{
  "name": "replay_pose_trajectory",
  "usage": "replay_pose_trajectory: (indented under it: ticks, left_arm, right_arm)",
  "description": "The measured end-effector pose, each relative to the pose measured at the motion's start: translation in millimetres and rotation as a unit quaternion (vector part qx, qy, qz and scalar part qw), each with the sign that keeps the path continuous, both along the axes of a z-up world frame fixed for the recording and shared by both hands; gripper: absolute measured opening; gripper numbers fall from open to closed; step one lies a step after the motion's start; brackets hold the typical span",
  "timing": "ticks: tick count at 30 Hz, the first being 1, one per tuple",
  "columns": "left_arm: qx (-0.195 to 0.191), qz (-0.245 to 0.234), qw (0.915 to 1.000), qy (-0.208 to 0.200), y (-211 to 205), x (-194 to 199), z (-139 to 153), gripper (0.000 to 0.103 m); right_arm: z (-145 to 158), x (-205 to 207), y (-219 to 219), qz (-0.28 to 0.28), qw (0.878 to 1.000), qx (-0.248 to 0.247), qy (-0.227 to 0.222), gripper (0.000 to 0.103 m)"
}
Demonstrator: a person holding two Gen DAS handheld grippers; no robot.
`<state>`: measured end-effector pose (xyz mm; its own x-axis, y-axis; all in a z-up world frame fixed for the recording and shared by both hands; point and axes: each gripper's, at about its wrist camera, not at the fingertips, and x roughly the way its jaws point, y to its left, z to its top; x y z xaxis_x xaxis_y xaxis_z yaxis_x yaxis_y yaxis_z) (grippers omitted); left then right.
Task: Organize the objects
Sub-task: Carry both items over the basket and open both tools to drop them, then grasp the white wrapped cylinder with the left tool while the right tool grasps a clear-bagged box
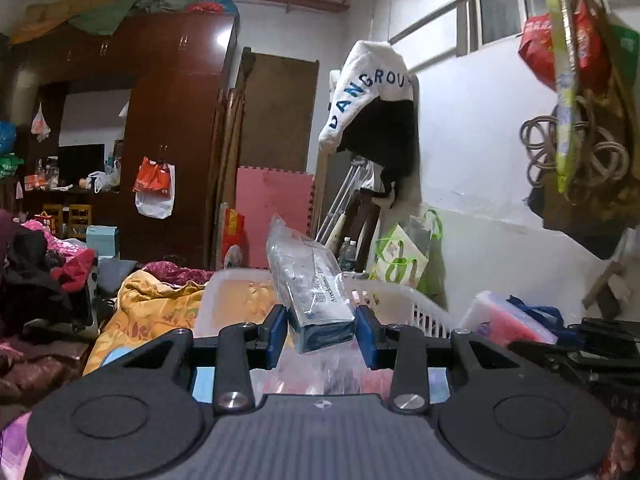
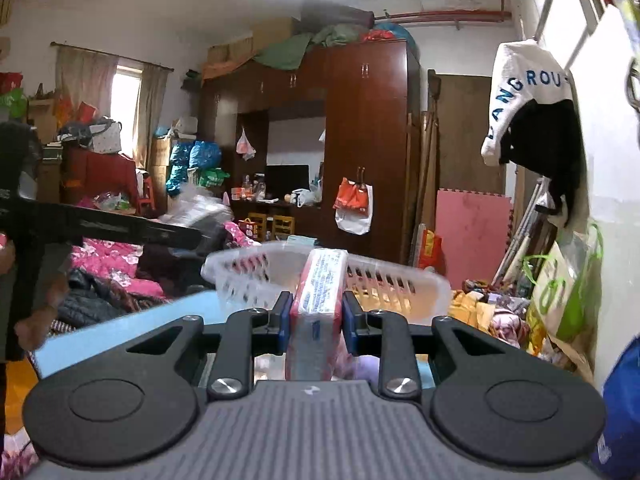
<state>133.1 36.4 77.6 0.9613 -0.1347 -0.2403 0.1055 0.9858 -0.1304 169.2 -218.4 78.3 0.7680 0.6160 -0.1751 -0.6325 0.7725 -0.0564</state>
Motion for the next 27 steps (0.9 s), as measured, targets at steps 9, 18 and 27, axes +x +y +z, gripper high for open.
replay_pose_trajectory:
  ticks: [9, 18, 27]
  left_arm:
    - [-0.019, 0.007, 0.9972, 0.072, -3, 76, -4, 0.043]
    - [0.015, 0.051, 0.9974, 0.048, 4, 43, -14, 0.088]
    - [0.054, -0.040, 0.9962, 0.056, -37, -67, -98, 0.088]
  right_arm:
    - [2, 73, 42, -0.029, 0.998, -0.044, 0.036, 0.029]
    - [-14, 41, 23, -0.070, 0.996, -0.046, 0.005, 0.097]
    - [-83, 9, -9, -0.035, 0.996, -0.020, 0.084, 0.103]
